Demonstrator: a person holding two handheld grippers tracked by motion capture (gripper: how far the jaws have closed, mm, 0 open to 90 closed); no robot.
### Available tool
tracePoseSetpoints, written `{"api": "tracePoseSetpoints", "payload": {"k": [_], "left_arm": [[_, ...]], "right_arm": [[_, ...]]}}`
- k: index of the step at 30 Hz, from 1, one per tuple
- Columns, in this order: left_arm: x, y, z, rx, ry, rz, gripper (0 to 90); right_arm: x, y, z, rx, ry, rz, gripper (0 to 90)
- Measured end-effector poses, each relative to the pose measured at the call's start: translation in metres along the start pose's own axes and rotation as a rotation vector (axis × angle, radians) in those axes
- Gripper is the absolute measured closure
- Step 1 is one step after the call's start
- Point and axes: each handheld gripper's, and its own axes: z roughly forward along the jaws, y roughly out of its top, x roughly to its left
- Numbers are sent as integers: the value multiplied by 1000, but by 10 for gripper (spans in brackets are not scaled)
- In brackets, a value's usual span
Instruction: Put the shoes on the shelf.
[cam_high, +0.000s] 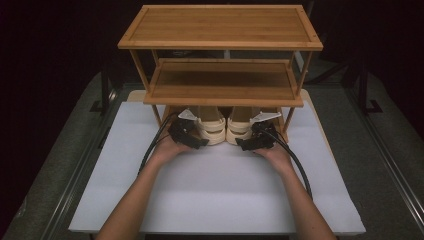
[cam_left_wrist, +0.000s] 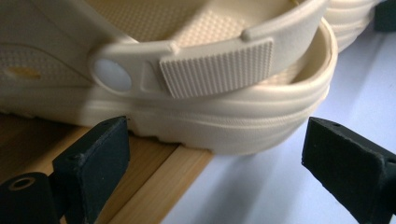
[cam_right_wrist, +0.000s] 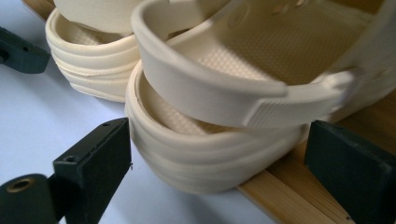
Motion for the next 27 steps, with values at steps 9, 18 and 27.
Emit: {"api": "tracePoseSetpoints", "payload": {"k": [9,18,27], "left_arm": [[-8,-3,-24,14,31,18,73],[-21,-21,-64,-20,59,5,73],[-33,-51,-100,-57,92,-8,75]], "right_arm": [[-3,-11,-27,-34,-9,23,70],[-10,-35,-65,-58,-51,61,70],[-18,-62,-99,-61,-99,96,71]]}}
